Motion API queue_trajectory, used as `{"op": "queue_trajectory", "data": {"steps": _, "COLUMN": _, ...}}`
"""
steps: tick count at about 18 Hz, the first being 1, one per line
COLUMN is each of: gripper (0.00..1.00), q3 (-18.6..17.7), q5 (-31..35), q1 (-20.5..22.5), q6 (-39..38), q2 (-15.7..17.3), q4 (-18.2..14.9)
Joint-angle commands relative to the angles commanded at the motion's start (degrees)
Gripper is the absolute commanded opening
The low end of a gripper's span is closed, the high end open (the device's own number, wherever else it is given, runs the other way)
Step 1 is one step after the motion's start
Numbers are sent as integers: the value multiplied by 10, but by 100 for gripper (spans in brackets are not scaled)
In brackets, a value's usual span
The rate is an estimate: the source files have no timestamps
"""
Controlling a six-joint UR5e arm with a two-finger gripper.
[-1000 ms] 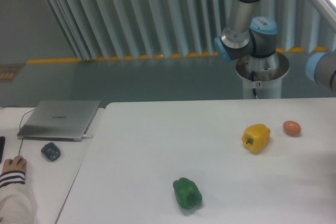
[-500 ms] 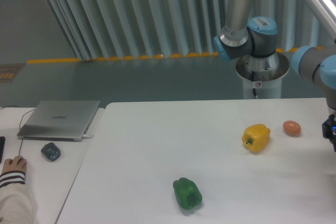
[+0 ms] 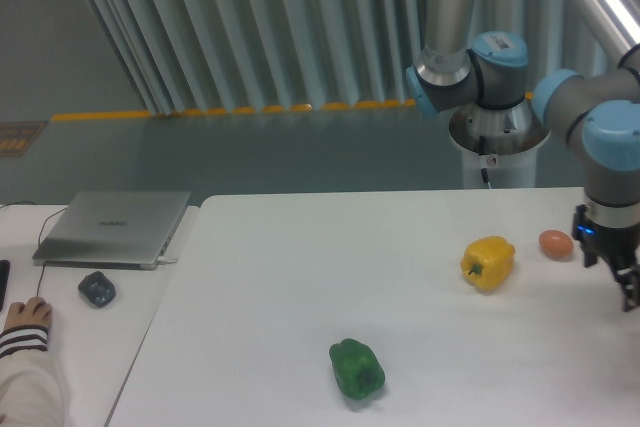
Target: Place the red peppers in a basket
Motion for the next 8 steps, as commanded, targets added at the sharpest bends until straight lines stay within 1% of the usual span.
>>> {"op": "queue_trajectory", "data": {"steps": 1, "gripper": 100, "q3": 0, "q5": 24, "q1": -11, "q6": 5, "q2": 1, "q4": -3}}
{"op": "queue_trajectory", "data": {"steps": 3, "gripper": 100, "q3": -2, "q5": 45, "q1": -20, "q6": 21, "q2": 0, "q4": -3}}
{"op": "queue_trajectory", "data": {"steps": 8, "gripper": 100, "q3": -8, "q5": 34, "q1": -23, "q6": 19, "q2": 4, "q4": -3}}
